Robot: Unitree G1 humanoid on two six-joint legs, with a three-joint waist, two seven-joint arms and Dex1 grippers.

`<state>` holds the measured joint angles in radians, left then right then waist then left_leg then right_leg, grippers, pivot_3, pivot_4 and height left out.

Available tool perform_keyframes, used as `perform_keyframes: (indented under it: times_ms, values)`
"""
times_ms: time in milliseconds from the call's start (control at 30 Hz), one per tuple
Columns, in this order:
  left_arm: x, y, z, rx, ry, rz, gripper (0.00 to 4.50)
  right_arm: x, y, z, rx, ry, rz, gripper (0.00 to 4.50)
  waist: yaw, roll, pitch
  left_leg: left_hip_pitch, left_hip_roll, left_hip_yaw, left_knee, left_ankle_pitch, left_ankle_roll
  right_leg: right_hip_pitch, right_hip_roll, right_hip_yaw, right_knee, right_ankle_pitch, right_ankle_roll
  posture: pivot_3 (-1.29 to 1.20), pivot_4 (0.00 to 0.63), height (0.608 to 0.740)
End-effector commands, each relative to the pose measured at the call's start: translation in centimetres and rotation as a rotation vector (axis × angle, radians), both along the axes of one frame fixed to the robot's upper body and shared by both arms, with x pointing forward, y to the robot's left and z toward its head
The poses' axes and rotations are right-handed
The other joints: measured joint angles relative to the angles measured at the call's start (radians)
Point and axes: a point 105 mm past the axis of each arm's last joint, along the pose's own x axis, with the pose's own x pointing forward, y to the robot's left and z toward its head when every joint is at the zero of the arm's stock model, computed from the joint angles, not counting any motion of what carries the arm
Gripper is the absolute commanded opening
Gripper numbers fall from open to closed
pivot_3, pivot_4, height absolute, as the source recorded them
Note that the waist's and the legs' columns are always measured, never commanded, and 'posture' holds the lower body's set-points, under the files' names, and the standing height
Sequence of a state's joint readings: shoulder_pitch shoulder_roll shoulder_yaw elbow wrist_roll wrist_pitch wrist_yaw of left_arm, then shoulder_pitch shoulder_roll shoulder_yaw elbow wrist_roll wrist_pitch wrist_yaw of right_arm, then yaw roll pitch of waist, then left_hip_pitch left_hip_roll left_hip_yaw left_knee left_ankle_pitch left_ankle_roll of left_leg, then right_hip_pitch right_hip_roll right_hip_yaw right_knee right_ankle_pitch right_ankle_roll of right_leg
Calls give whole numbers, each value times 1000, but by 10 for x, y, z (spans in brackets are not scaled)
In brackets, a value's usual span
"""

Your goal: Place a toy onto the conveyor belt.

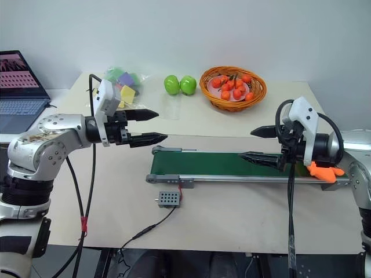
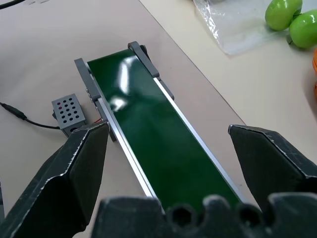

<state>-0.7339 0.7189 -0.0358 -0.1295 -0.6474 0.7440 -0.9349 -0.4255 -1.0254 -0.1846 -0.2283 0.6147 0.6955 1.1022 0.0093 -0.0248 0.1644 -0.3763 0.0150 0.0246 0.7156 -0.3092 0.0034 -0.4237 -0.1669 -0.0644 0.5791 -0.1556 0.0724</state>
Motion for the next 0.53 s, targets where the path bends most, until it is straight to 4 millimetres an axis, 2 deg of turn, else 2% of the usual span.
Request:
perform_keyframes:
  times_ms: [33,533]
  values:
    - [-2,2,15,1,-64,6,4483,-2,2,15,20,-58,16,4500,0,0,0,0,0,0,0,0,0,0,0,0,0,0,0,0,150,738]
    - [-2,4,13,21,-72,17,4483,-1,5,15,33,-64,23,4500,0,0,0,0,0,0,0,0,0,0,0,0,0,0,0,0,150,738]
